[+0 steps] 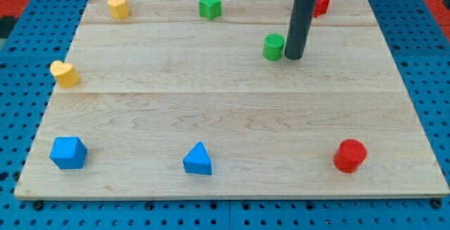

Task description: Move your arm to the right of the red circle

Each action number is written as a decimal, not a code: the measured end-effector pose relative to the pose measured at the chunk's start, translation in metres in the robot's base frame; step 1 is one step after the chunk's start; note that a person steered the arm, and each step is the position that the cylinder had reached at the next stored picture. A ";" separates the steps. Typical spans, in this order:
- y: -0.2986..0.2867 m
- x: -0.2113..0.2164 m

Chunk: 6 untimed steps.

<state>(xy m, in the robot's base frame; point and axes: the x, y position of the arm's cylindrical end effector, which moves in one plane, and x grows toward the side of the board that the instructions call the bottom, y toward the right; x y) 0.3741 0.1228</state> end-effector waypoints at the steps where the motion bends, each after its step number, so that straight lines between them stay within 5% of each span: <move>1: -0.040 0.005; 3: -0.064 -0.049; 4: -0.082 -0.014; 6: -0.026 0.061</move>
<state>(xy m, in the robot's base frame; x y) 0.4351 0.0966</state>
